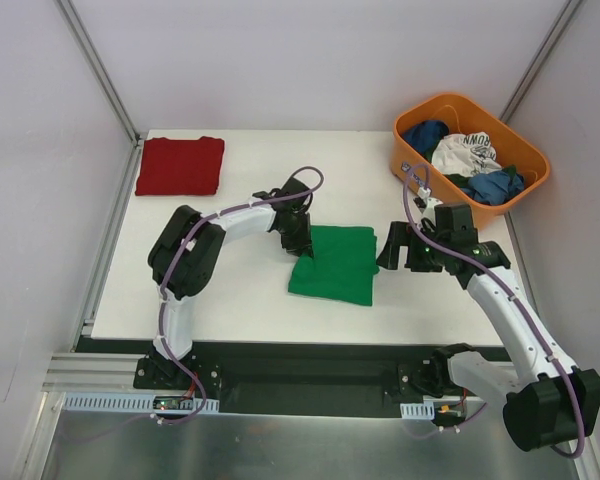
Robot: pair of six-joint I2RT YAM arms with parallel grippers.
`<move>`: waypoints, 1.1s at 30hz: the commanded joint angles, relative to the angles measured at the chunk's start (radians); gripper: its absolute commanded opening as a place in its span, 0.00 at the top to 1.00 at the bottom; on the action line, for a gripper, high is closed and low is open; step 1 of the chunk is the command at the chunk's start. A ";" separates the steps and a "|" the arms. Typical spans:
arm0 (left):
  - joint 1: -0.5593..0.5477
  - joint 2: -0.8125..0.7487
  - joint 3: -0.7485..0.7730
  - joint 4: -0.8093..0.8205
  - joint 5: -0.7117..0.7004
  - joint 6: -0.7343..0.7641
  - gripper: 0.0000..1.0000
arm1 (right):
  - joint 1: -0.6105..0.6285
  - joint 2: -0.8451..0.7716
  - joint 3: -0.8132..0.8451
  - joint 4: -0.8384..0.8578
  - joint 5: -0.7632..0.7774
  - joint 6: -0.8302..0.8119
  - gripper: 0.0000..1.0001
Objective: Fold and stack the t-shirts
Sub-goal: Smooth out wrinkles on the folded tshirt, then put the neatly folded tshirt into the corner of the board with the left arm
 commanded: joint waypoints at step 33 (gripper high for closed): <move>0.396 0.231 0.760 -0.214 -0.783 0.790 1.00 | -0.013 0.003 -0.029 0.039 0.160 -0.060 0.03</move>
